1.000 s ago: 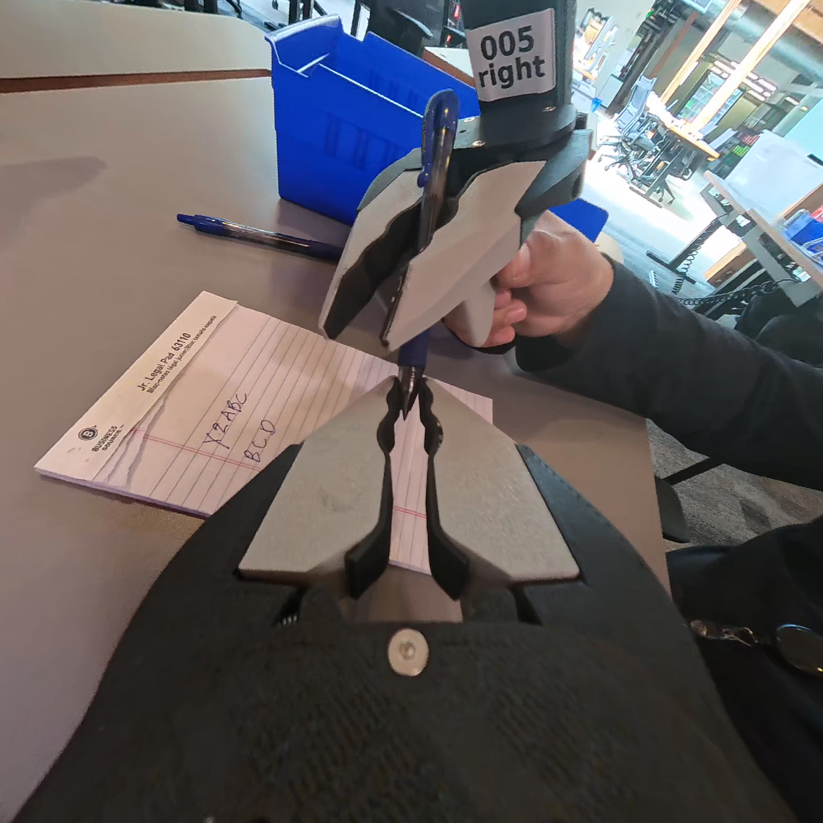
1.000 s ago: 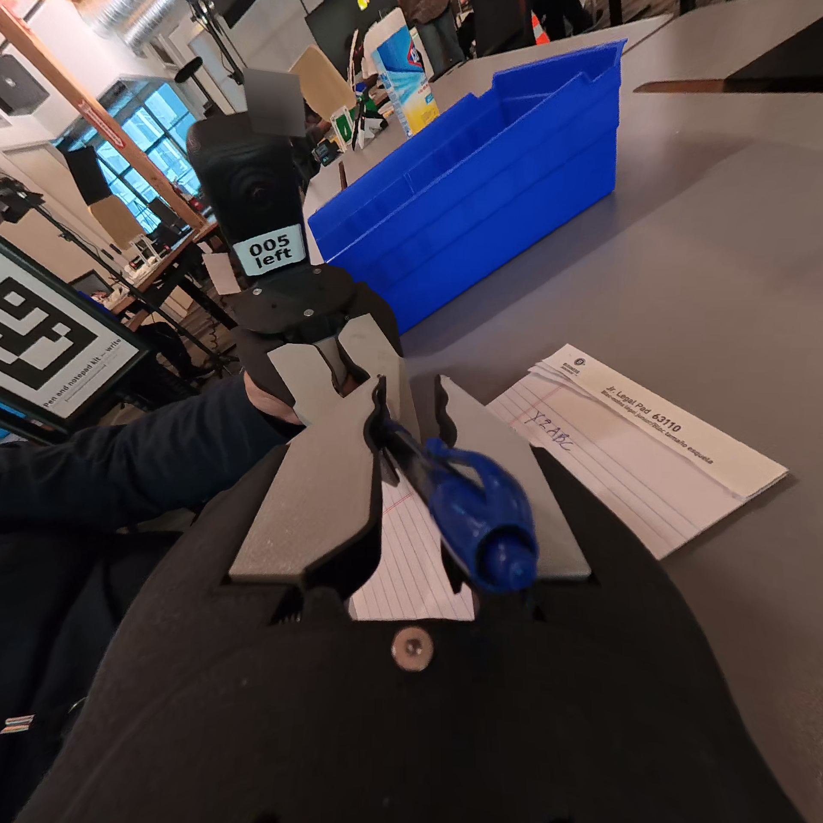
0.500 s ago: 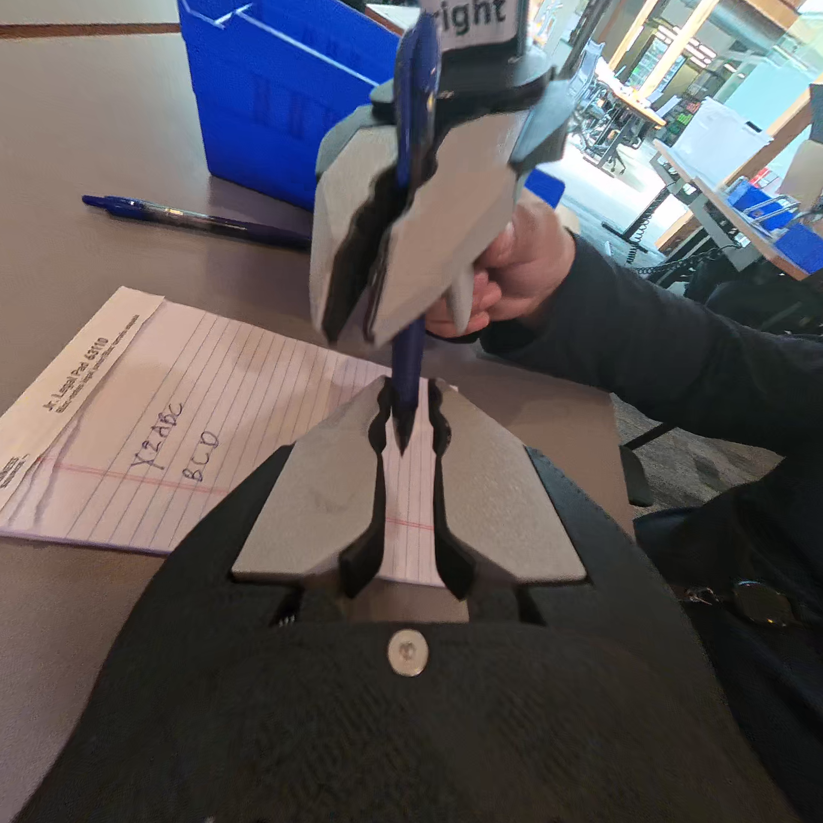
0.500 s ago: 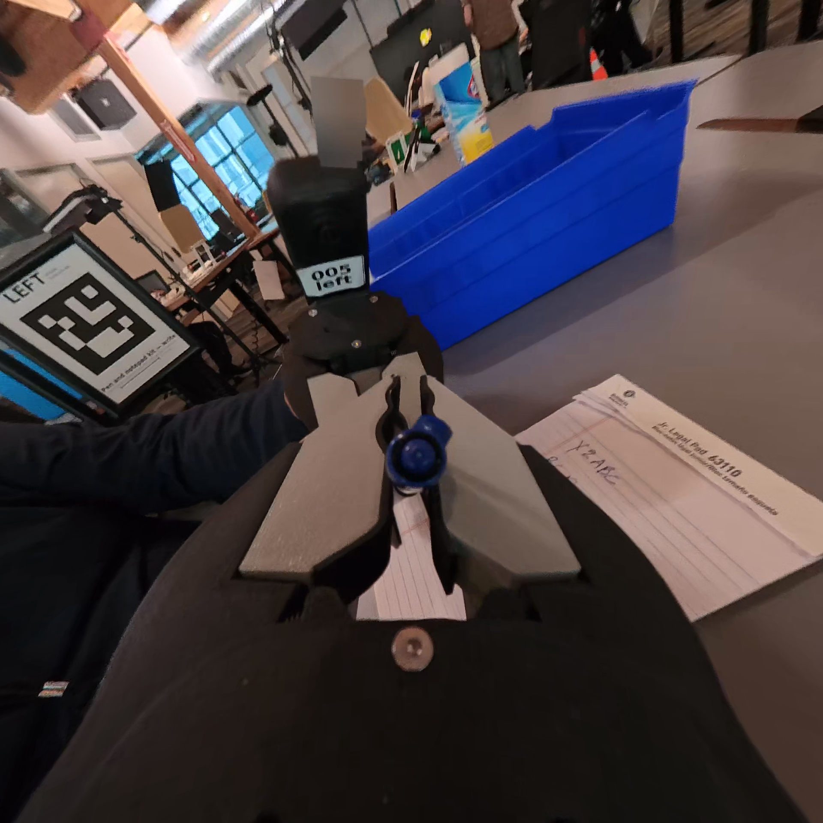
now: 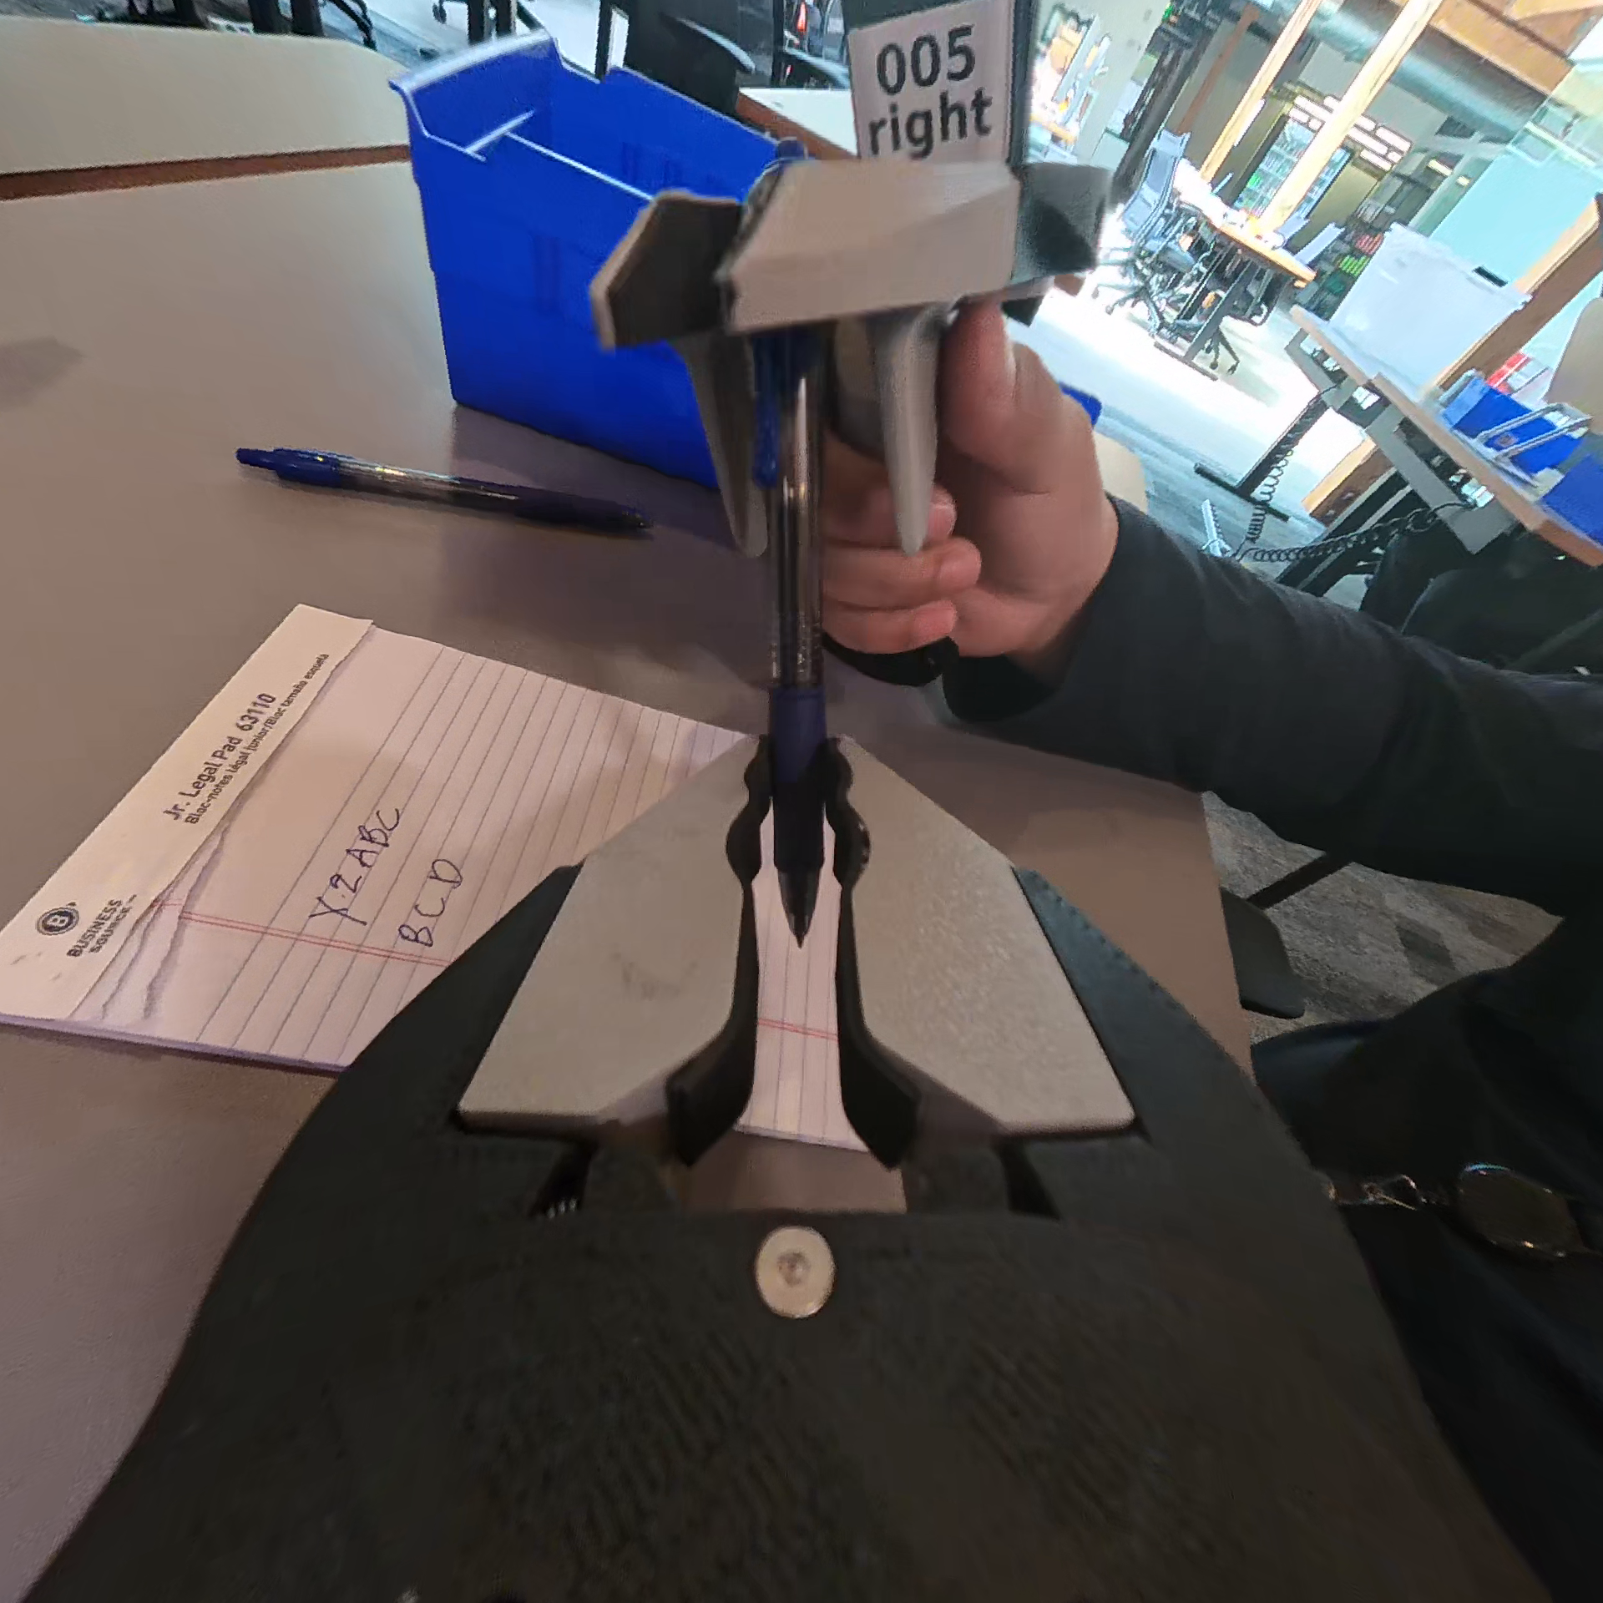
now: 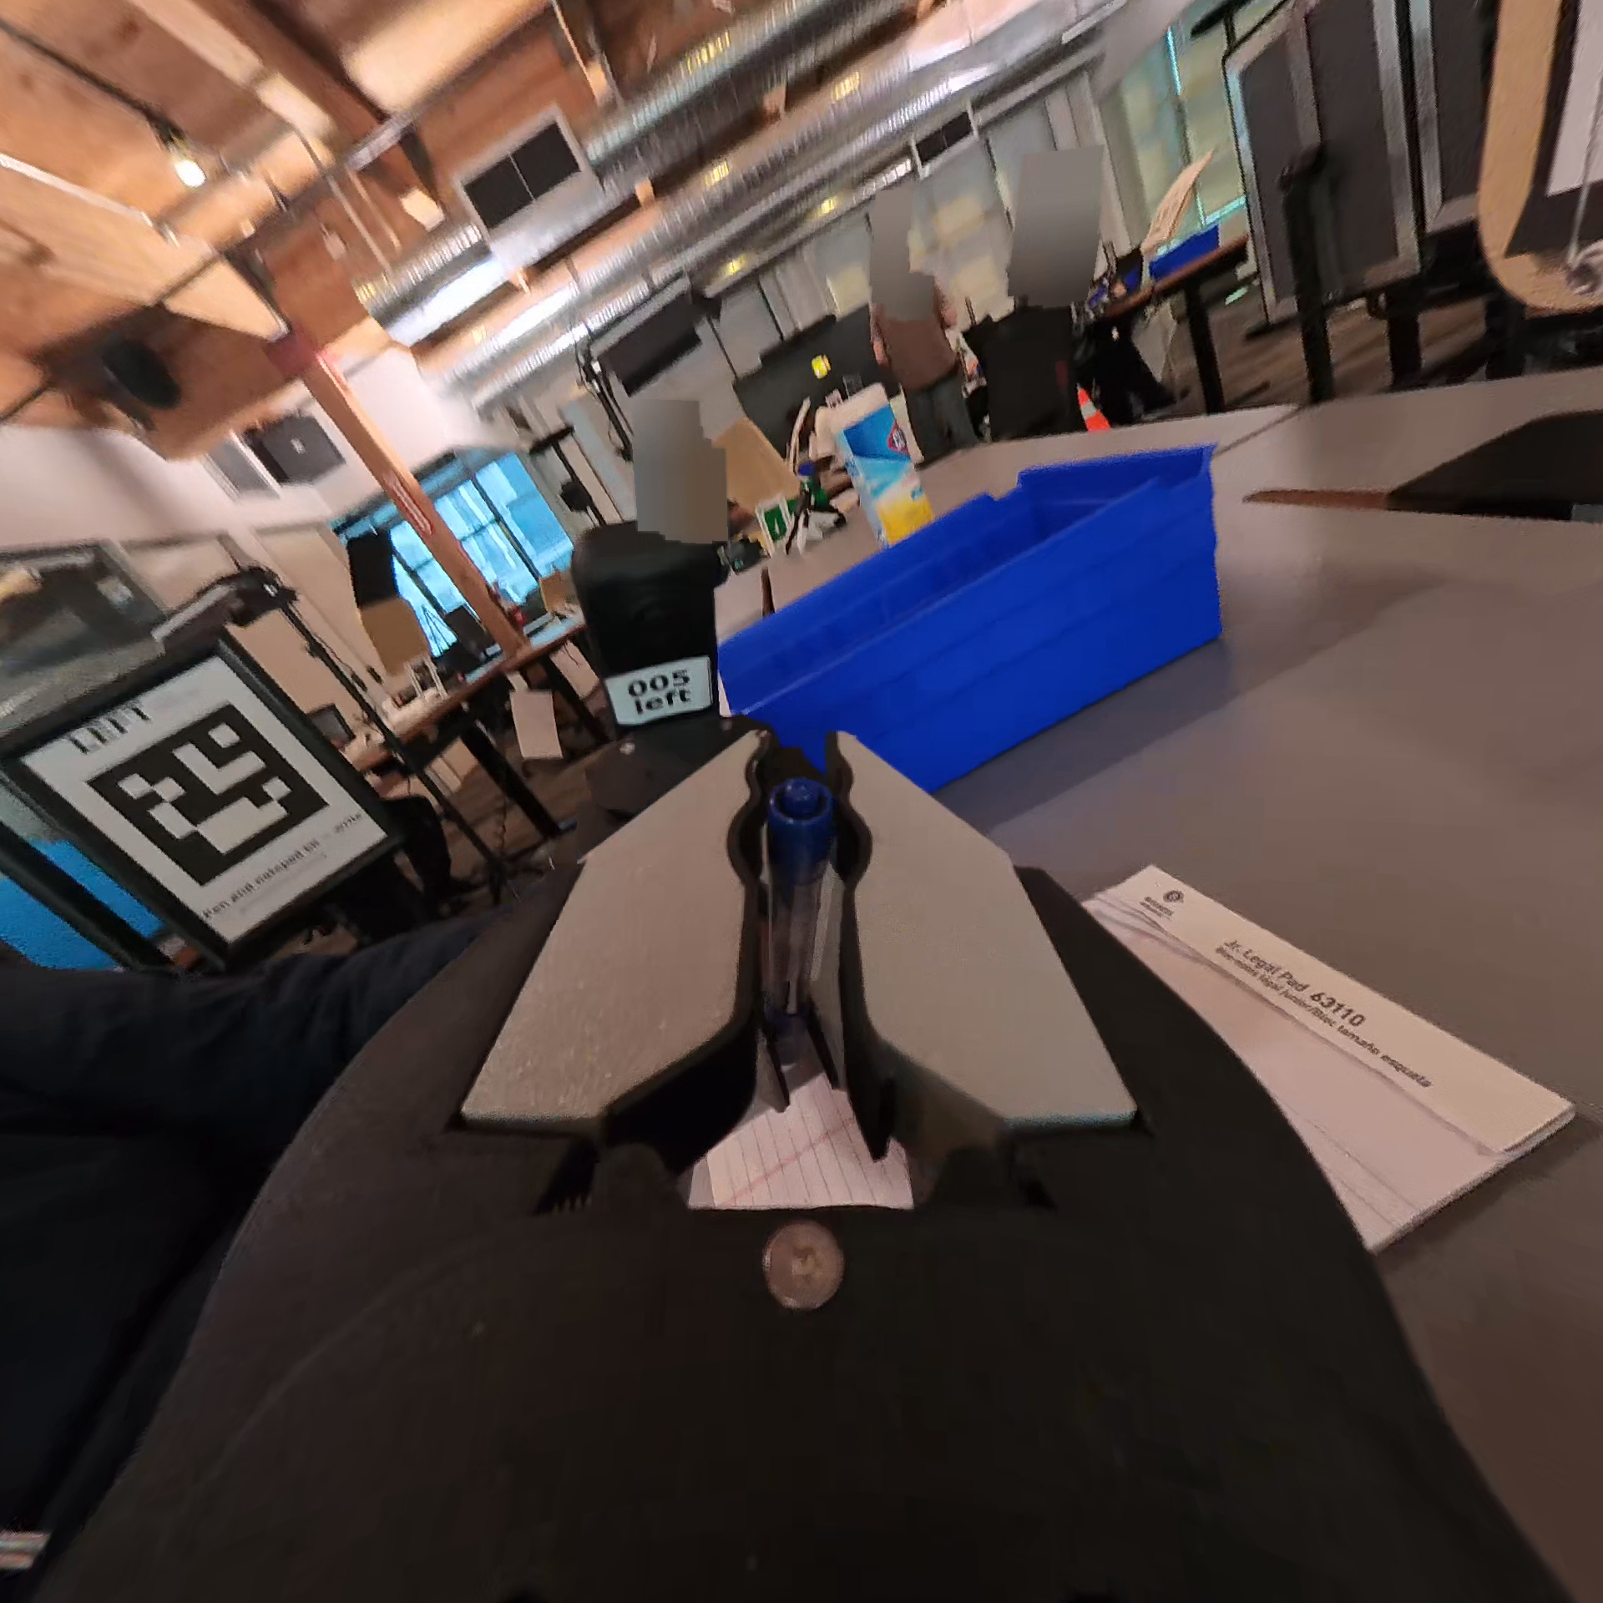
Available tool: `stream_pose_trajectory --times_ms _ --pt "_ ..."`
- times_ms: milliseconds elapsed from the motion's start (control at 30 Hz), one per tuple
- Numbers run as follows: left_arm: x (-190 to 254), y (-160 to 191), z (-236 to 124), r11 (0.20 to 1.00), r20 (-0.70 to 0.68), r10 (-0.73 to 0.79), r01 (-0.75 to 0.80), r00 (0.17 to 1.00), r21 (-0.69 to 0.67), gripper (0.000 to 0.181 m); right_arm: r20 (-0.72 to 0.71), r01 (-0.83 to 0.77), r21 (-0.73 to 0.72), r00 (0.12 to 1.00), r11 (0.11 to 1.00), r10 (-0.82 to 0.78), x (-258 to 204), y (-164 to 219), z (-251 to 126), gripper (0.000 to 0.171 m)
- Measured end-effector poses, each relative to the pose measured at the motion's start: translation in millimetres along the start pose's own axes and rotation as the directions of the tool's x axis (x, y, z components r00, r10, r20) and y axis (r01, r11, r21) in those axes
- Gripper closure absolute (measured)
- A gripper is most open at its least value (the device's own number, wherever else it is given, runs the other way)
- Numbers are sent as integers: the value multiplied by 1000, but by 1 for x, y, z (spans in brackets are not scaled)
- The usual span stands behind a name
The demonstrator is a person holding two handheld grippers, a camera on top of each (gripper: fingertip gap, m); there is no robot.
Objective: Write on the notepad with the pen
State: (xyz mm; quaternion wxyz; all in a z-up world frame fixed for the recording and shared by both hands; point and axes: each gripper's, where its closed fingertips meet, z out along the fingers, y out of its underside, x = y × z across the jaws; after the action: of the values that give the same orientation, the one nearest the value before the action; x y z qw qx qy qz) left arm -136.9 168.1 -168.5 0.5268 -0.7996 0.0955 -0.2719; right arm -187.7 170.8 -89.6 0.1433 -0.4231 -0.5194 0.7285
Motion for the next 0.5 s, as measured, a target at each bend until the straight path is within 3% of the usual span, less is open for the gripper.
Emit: stream_pose_trajectory --times_ms 33,367,500 --pt "1 -1 0 1000 -6 -3 3 1000 8 172 15 -19 13 1000 1000 18 0 -2 -2 164" --pt "5 6 7 999 -20 13 -14 1000 -31 172 65 -47 -75 997 996 52 -7 19 13 166" --pt "8 -8 -1 998 -59 -21 24 998 55 173 83 -17 -167 996 986 31 -13 39 23 166"
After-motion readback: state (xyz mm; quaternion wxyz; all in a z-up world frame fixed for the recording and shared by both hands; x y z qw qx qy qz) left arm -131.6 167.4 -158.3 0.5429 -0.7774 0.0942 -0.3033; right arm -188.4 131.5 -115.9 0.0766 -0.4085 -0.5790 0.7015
